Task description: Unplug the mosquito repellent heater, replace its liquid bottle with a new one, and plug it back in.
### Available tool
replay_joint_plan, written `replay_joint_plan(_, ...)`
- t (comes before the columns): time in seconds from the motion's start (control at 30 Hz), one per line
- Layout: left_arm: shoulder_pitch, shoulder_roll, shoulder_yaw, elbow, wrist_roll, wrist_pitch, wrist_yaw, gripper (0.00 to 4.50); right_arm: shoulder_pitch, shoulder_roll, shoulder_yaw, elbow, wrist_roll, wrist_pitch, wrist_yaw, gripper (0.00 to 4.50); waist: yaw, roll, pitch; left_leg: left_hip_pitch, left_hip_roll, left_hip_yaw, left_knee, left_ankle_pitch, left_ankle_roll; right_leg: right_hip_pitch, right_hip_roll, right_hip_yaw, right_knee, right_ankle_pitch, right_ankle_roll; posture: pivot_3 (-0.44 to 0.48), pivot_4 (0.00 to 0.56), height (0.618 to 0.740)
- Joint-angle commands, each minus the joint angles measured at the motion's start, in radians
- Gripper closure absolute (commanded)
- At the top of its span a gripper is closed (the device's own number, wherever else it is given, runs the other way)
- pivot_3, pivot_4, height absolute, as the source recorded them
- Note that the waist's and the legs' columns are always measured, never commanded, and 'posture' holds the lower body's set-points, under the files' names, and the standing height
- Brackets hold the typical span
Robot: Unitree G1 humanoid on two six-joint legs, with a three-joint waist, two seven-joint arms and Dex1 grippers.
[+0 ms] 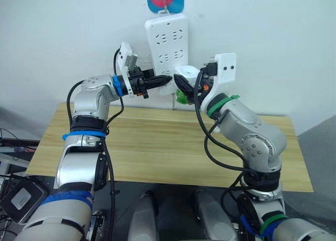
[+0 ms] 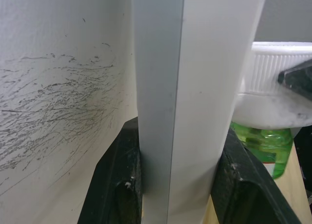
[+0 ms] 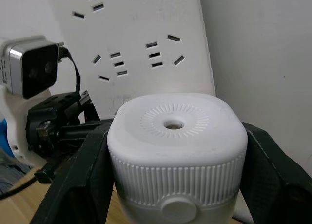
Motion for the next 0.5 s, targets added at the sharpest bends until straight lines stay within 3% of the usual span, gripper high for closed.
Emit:
replay_joint_plan(0.03,-0.022,-0.031,-0.006,-0.054,-0.043,0.01,-0.04,3.17,-0.035,-0.078,0.134,0.067,-0.137,-0.079,0.042,1.41,-0.004,0.0,0.0,0.0,0.0,0.0,0.0,0.0,0.0,0.0,0.0,0.0,0.0,-0.001,0.002,-0.101,0.259,0.74)
replay_joint_plan(0.4,-0.022,-0.04,0.002,-0.054,-0.031,0.01,-0.041,3.17,-0.047,-0.117,0.225,0.13,-0.247,-0.132,0.13,1.41,-0.011,0.0,0.0,0.0,0.0,0.001,0.0,0.003,0.002,-0.001,0.001,0.001,0.0,-0.001,0.003,-0.099,0.259,0.74)
replay_joint_plan(0.5,-0.023,-0.041,0.003,-0.054,-0.029,0.008,-0.04,3.17,-0.038,-0.004,0.104,0.127,-0.161,-0.074,0.092,1.41,-0.012,0.0,0.0,0.0,0.001,0.0,0.0,0.003,0.002,-0.001,0.001,0.001,0.001,-0.001,0.002,-0.097,0.257,0.74)
